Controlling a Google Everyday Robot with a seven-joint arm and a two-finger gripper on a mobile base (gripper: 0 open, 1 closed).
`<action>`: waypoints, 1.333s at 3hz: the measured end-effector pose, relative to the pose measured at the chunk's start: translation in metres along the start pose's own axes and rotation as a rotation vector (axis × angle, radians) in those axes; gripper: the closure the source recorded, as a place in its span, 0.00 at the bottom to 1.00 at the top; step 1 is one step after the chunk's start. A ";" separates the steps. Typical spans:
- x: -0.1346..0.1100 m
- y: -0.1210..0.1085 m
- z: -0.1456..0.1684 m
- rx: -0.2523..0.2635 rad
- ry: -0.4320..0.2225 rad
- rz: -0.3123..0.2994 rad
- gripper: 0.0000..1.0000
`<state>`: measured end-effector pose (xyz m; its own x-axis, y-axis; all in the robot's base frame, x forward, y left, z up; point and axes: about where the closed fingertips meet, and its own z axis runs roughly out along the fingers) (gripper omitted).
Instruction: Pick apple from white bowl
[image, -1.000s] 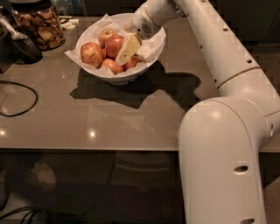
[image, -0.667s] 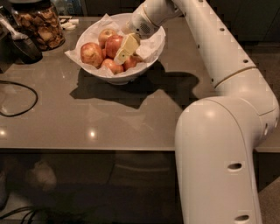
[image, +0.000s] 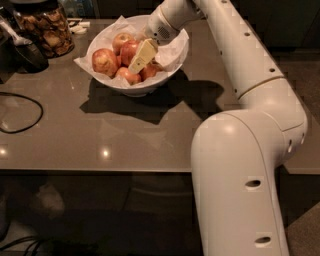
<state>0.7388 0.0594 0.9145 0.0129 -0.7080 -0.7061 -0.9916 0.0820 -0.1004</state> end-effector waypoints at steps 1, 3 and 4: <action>0.001 -0.001 0.003 -0.011 0.003 0.005 0.15; -0.001 0.002 0.009 -0.034 0.020 0.021 0.30; -0.001 0.002 0.009 -0.035 0.021 0.021 0.54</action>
Offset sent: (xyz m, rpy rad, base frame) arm 0.0026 -0.0055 0.0033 -0.0057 0.0448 -0.0010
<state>0.7383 0.0662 0.9088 -0.0104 -0.7210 -0.6929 -0.9955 0.0729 -0.0610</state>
